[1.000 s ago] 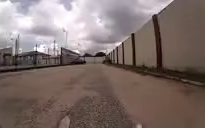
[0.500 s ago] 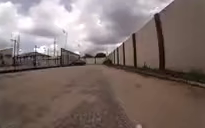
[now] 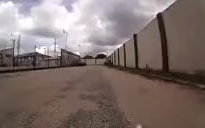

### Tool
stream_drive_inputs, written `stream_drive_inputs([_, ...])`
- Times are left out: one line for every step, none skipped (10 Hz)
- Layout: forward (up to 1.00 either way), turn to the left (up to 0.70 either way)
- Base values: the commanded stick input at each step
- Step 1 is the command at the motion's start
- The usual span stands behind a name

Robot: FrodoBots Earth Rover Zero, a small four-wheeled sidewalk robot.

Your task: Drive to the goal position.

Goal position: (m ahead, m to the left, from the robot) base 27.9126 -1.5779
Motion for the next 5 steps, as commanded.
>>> stream_drive_inputs([0.50, -0.01])
stream_drive_inputs([0.50, -0.01])
stream_drive_inputs([0.50, -0.01])
stream_drive_inputs([0.50, -0.01])
stream_drive_inputs([0.50, -0.01])
